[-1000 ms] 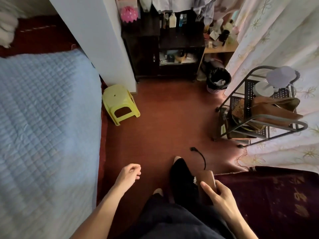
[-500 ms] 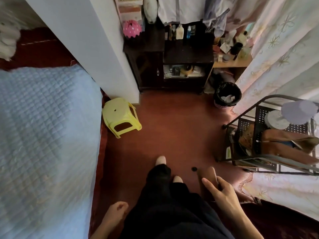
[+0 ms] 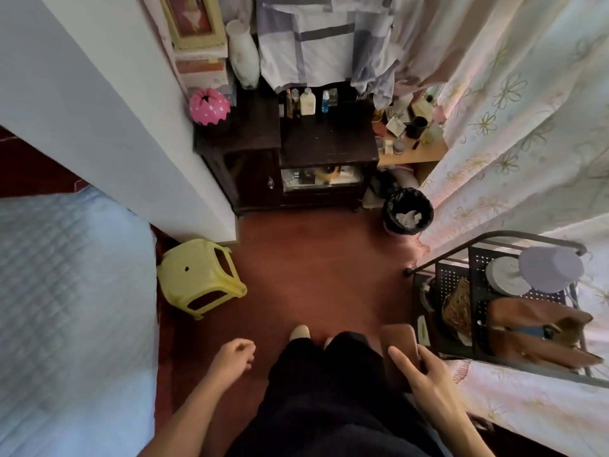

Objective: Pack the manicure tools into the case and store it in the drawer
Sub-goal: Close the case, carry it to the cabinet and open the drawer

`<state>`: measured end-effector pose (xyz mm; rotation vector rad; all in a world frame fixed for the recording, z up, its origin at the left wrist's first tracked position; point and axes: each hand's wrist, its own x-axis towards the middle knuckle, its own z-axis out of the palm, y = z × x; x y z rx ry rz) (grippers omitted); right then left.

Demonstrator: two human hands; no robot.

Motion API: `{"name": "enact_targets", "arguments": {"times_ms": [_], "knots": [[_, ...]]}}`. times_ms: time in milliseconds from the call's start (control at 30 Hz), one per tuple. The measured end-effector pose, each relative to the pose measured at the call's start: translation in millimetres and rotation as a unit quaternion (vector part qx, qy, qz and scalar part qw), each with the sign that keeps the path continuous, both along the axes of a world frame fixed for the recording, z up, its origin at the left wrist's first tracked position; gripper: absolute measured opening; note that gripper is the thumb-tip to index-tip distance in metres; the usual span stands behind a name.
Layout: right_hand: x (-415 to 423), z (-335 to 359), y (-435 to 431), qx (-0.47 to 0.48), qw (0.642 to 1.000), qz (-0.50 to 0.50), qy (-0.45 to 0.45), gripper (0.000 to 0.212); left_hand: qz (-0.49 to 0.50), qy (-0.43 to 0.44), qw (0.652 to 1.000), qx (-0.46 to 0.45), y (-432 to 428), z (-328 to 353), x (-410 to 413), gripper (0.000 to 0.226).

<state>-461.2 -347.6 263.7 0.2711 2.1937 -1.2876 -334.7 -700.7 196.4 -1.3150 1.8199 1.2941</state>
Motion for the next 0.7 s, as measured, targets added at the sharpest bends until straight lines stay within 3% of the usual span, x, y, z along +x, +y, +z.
{"name": "enact_targets", "arguments": {"times_ms": [233,700], "knots": [[-85.7,-8.7,-30.6,-0.005,1.000,0.010,-0.006,0.020,-0.004,0.094,0.996,-0.003,-20.4,23.1,-133.9,0.013],[-266.2,-21.4,-83.2,0.004,0.999,0.050,0.002,0.019,-0.009,-0.054,0.998,-0.038,-47.8,8.6,-156.7,0.018]]}}
